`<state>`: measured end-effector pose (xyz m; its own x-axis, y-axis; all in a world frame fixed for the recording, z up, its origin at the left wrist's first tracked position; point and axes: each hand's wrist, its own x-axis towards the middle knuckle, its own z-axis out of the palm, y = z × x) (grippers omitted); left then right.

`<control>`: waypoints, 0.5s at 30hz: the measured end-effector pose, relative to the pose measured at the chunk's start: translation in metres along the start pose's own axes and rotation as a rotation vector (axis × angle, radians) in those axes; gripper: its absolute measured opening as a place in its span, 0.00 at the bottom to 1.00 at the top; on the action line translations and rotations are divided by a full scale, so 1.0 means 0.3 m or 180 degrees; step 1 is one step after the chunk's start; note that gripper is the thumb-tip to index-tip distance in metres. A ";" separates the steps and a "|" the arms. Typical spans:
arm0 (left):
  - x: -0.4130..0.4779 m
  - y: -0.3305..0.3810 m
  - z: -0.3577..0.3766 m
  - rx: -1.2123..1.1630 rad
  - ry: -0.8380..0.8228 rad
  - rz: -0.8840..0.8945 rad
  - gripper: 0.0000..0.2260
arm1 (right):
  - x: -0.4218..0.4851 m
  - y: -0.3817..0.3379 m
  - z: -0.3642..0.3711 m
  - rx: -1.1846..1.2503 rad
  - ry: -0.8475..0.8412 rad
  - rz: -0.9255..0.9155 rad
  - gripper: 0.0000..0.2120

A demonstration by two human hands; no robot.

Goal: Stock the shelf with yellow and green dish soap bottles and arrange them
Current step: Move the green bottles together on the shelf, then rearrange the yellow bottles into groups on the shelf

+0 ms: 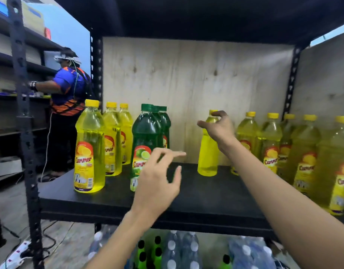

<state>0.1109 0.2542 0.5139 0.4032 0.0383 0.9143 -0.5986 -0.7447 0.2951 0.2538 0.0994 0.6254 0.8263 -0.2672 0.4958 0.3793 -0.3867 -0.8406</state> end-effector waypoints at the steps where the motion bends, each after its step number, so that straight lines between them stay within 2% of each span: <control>1: 0.024 0.006 0.074 -0.0186 -0.0318 -0.0237 0.17 | 0.020 0.028 -0.018 -0.0071 0.0095 0.0109 0.35; 3: 0.092 -0.007 0.232 -0.0577 -0.0940 -0.1064 0.19 | 0.051 0.076 -0.039 -0.0249 0.0138 0.0230 0.39; 5: 0.159 -0.034 0.382 -0.0599 -0.1498 -0.1852 0.21 | 0.080 0.117 -0.030 -0.0309 0.0097 0.0274 0.43; 7: 0.200 -0.087 0.520 -0.0575 -0.1724 -0.2266 0.22 | 0.113 0.144 0.009 -0.0388 0.0103 0.0258 0.46; 11: 0.228 -0.209 0.695 -0.0764 -0.1599 -0.2517 0.40 | 0.199 0.169 0.076 -0.0551 0.0046 0.0199 0.49; 15: 0.198 -0.277 0.766 -0.0931 -0.1667 -0.2372 0.39 | 0.254 0.195 0.102 -0.0890 0.0021 0.0110 0.45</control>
<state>0.3438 0.1653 0.4800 0.9665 0.0795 0.2440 -0.1835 -0.4506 0.8737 0.3517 0.0833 0.6072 0.8337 -0.2899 0.4700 0.2206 -0.6055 -0.7646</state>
